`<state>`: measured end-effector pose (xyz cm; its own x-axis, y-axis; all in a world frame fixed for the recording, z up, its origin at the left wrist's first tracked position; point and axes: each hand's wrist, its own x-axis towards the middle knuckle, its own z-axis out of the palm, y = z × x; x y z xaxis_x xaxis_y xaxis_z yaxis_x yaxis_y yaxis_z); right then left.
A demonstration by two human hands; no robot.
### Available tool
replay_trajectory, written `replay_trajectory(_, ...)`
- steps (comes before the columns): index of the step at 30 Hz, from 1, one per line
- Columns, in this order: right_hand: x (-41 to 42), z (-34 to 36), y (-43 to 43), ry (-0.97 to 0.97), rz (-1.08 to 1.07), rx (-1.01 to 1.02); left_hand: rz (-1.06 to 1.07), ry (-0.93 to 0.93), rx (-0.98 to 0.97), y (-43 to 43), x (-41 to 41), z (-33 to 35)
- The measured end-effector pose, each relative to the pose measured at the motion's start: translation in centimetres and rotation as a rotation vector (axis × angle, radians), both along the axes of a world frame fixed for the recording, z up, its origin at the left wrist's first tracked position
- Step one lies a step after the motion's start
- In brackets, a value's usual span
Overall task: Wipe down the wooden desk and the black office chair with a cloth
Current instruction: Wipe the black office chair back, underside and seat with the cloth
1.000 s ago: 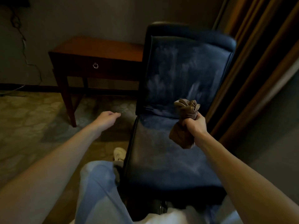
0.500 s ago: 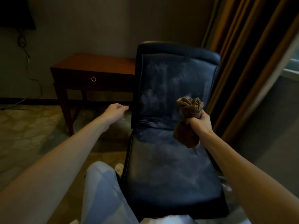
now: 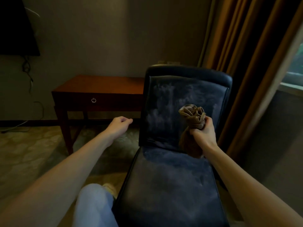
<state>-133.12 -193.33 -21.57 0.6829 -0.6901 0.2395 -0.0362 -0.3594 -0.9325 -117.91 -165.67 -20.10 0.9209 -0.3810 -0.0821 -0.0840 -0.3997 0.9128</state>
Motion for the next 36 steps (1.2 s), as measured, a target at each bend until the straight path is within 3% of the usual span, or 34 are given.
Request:
replay_trajectory(6,1.3,1.9,-1.7,0.004,-0.020,-0.077,0.001,0.020,-0.040,-2.9,2.2,0.8)
replay_trajectory(15,11.6,3.8,-3.3,0.047,-0.097,-0.444,0.034,0.117,-0.130,-8.2,13.0,2.5)
replay_trajectory(20,19.6,6.8,-6.6,0.048,-0.113,-0.778,0.014,0.092,-0.189,-13.1,21.2,3.6)
replay_trajectory(26,28.6,10.3,-9.2,0.027,-0.113,-1.341,0.035,0.024,-0.311,-18.2,29.1,4.1)
replay_trajectory(29,32.4,10.8,-9.3,0.107,-0.092,-1.544,-0.013,-0.014,-0.364,-20.5,31.6,3.4)
replay_trajectory(32,35.2,8.9,-8.9,0.209,-0.035,-1.516,-0.071,0.024,-0.449,-22.3,32.4,1.2)
replay_trajectory(36,36.4,6.3,-8.5,0.103,-0.071,-1.440,-0.017,0.067,-0.530,-22.9,32.7,-0.8)
